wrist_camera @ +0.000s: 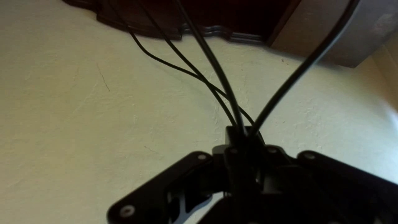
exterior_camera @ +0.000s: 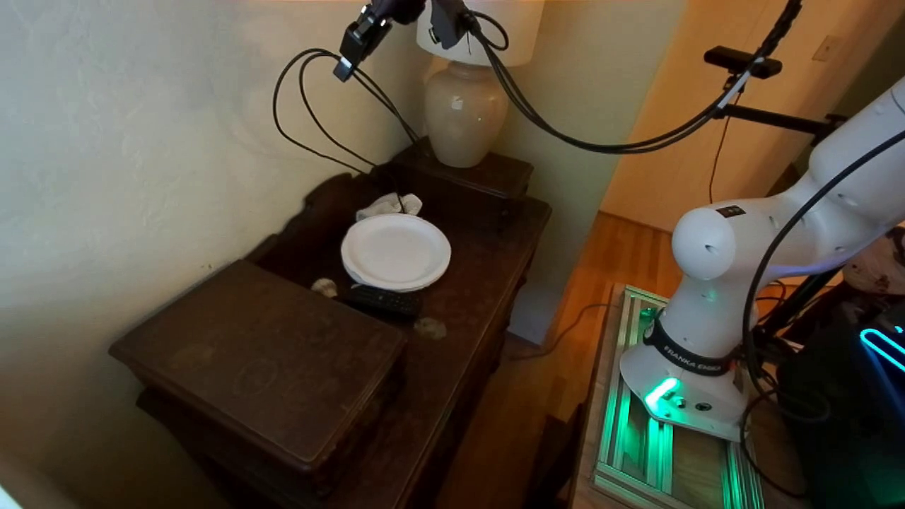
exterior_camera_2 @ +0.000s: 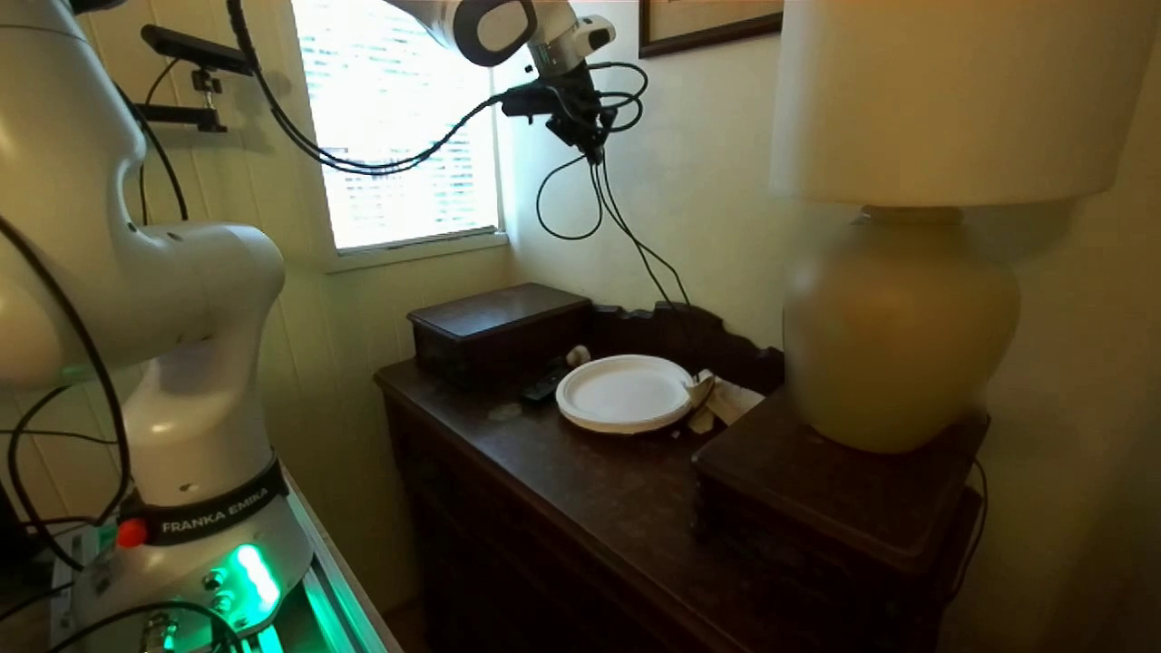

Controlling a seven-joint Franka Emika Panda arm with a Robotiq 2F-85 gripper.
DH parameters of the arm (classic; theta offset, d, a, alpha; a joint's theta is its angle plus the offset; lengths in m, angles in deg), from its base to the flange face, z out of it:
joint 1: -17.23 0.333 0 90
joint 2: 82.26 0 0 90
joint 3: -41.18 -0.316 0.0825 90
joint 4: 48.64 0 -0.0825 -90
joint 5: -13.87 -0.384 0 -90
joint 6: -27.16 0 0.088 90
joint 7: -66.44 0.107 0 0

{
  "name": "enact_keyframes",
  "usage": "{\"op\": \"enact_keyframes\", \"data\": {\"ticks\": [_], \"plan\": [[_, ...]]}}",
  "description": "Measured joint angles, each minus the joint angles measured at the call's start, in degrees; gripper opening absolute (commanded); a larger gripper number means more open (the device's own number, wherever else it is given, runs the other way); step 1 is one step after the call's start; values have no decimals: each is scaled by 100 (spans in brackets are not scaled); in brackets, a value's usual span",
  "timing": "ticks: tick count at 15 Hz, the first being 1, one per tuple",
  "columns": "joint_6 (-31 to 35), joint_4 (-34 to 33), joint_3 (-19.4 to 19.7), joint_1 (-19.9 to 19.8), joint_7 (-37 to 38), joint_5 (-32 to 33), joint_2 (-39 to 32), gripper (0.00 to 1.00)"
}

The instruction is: Move the black cable forwards.

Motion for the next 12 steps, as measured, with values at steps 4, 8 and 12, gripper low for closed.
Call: {"op": "enact_keyframes", "data": {"ticks": [4, 8, 12], "plan": [[-4, -46, -164, -157, -62, -68, -26, 2], [-91, -491, -292, -89, -552, -686, -24, 2], [-612, -897, -523, -52, -1013, -1582, 5, 2]]}}
